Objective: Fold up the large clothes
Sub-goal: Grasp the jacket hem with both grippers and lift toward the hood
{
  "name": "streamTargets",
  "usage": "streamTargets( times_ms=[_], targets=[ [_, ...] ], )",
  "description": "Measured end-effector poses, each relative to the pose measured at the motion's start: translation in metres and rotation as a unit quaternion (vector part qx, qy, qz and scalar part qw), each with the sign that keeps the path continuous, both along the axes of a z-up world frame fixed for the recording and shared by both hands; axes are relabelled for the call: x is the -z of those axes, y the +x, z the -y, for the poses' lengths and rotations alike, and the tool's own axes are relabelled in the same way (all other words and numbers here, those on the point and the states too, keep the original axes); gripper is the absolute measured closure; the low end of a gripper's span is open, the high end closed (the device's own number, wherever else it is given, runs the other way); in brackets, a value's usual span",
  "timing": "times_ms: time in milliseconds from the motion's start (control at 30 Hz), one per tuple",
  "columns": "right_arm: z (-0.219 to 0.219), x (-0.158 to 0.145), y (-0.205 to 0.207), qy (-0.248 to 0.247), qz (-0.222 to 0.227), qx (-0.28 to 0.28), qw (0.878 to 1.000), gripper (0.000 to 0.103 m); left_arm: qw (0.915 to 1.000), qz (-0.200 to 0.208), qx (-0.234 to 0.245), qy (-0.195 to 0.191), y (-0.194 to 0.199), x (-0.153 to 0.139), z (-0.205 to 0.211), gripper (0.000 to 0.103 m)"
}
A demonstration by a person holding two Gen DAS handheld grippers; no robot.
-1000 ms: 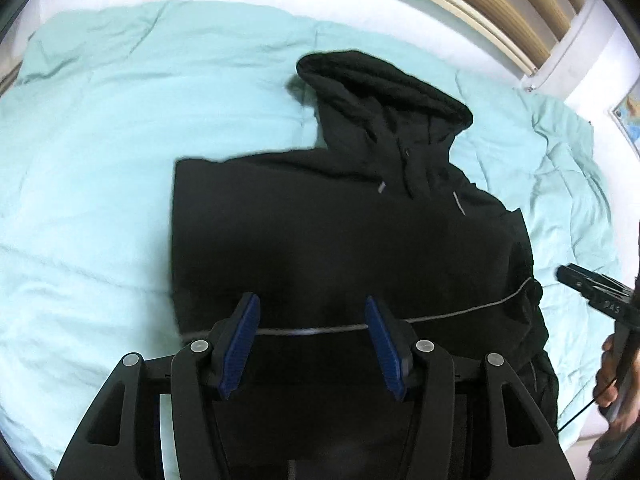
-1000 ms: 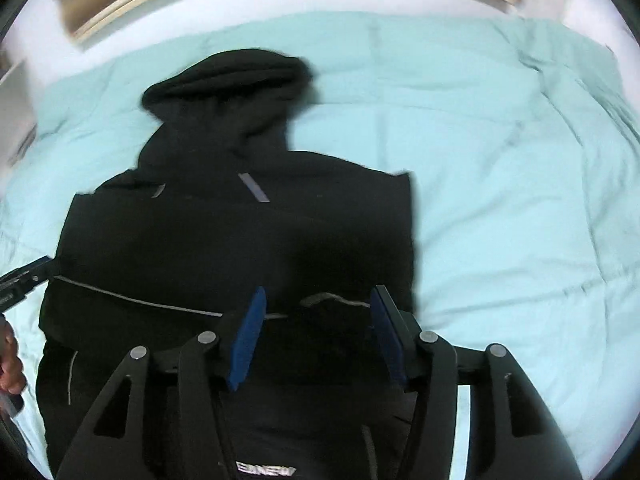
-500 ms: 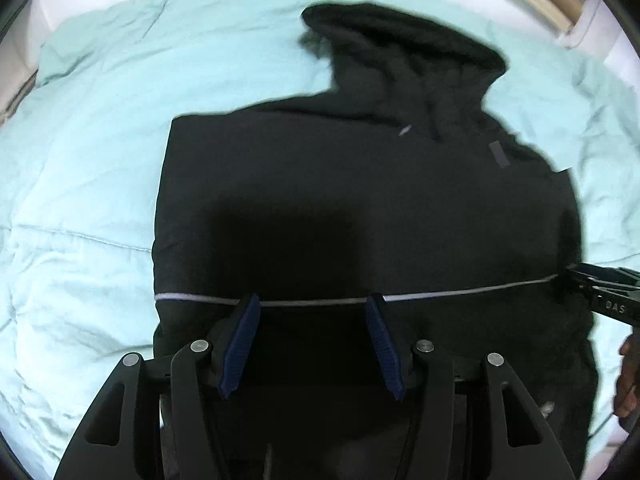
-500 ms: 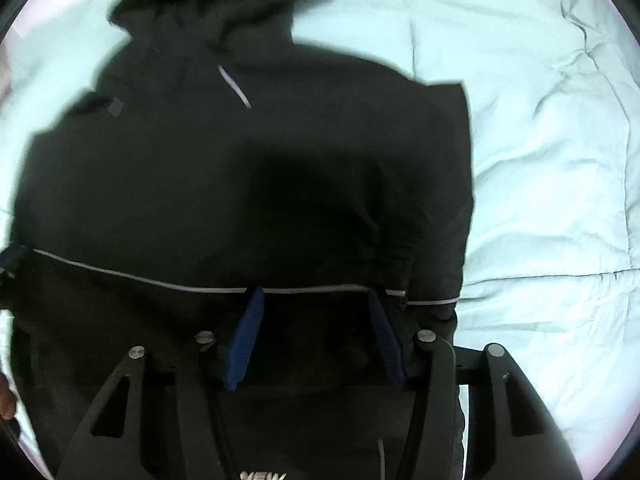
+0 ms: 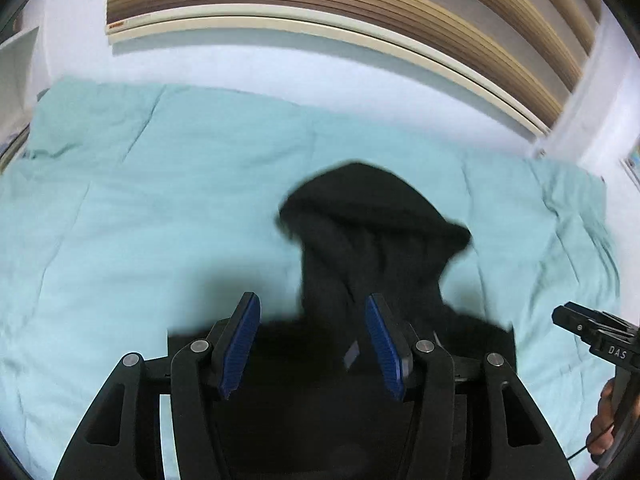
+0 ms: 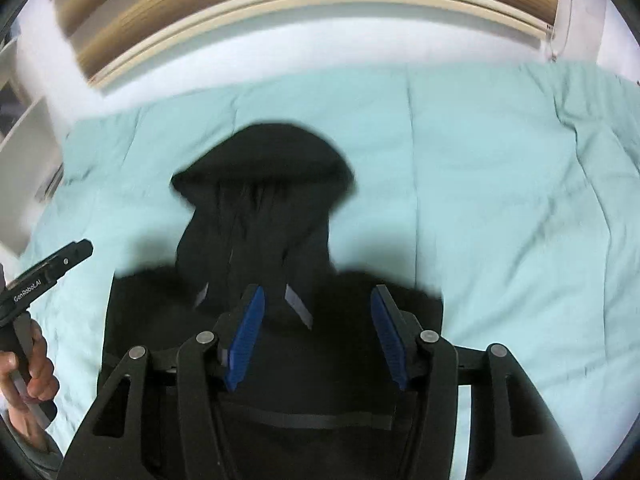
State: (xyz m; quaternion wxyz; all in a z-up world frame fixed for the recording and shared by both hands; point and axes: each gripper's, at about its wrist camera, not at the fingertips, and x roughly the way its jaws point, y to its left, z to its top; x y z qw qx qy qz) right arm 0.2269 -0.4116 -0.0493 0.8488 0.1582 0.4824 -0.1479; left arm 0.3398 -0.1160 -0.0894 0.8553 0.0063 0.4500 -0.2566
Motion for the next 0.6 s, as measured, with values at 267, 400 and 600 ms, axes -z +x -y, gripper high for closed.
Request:
streamTargets(
  times_ms=[267,400,600],
  targets=[
    [0.051,0.079,0.100,0.022,-0.017,0.005,1.000,0.045,0.9977,-0.063,0.021,-0.013,0.104,0.082,0.045,0.046],
    [0.059,0.119,0.131,0.024,-0.036,-0.002,0.999,0.045,0.9965,-0.078,0.024,-0.015,0.128,0.119,0.063,0.046],
    [0.076,0.156,0.155,0.025,-0.045,0.008,0.999,0.057,0.9979,-0.061,-0.004,-0.020,0.154,0.142,0.073,0.084]
  ],
)
